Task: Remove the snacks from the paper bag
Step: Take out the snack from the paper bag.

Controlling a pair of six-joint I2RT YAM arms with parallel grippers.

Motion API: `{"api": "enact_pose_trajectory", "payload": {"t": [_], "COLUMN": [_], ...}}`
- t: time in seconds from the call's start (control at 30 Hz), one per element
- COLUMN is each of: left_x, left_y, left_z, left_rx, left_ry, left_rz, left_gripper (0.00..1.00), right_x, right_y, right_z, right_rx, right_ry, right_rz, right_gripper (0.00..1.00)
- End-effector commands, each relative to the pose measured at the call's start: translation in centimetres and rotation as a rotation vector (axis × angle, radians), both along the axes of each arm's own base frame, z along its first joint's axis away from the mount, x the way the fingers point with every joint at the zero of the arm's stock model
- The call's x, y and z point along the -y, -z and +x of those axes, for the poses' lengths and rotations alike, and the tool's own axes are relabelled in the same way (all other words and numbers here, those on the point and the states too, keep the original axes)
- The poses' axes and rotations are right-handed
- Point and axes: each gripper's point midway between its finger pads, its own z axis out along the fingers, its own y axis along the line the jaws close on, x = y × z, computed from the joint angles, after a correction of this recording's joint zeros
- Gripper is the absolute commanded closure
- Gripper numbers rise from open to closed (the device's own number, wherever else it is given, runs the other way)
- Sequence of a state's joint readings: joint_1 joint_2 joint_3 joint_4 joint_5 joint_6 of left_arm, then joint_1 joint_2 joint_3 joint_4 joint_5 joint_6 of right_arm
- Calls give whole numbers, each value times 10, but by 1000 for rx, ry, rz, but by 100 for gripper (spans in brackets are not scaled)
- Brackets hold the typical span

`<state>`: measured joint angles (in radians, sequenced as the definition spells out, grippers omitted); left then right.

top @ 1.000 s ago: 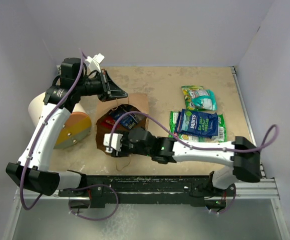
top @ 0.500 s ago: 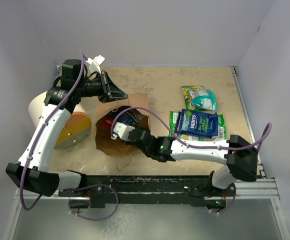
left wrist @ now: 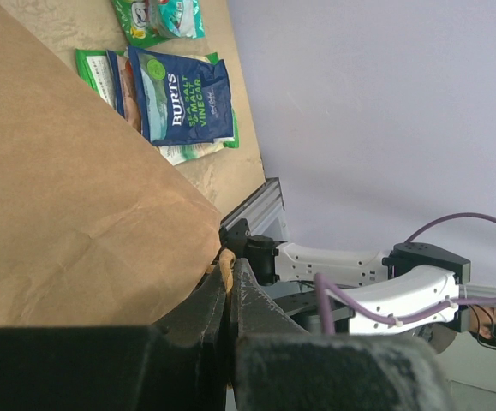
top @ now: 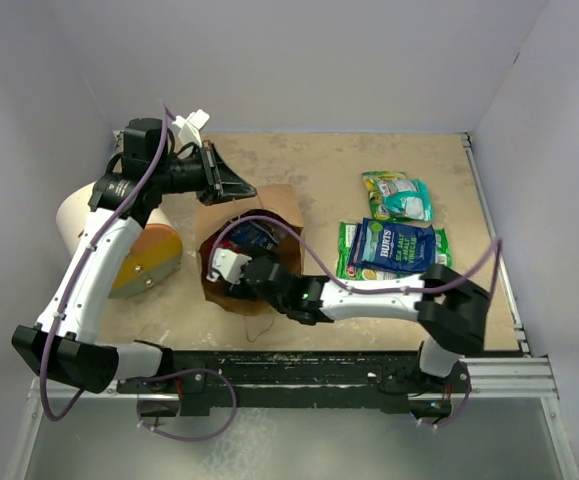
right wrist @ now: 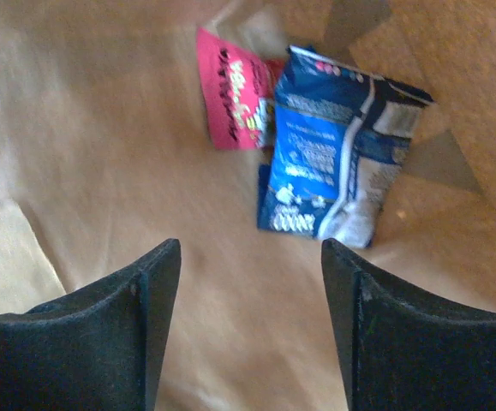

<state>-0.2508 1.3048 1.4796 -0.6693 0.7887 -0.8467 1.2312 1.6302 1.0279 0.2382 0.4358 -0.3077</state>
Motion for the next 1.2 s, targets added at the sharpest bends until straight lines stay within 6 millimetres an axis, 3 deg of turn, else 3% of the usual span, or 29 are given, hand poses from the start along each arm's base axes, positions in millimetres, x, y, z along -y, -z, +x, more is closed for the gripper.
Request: {"api": "enact_pose_trajectory", "payload": {"t": [0.0, 0.17, 0.43, 0.93, 1.07, 1.17], "left_x": [3, 3, 3, 8, 9, 8], "left_y": [-18, -24, -22, -25, -26, -26], "left_z": [1, 3, 3, 4, 2, 0], "left_rx": [55, 65, 51, 32, 30, 34], "left_ry": [20, 21, 19, 25, 26, 28], "left_rz": [-41, -44, -43, -66, -62, -54], "left_gripper": [100, 100, 100, 100, 100, 100], "right_x": [-43, -41, -30, -8, -1, 0], "right_y": [-18, -5, 20, 44, 48, 44], "right_z": [25, 50, 75, 135, 147, 155], "right_rx": [74, 161, 141, 95, 102, 111], "right_ry": [67, 158, 229, 451, 490, 496], "right_rz": [160, 114, 80, 82, 70, 69], "right_gripper": [24, 16, 16, 10, 13, 24]}}
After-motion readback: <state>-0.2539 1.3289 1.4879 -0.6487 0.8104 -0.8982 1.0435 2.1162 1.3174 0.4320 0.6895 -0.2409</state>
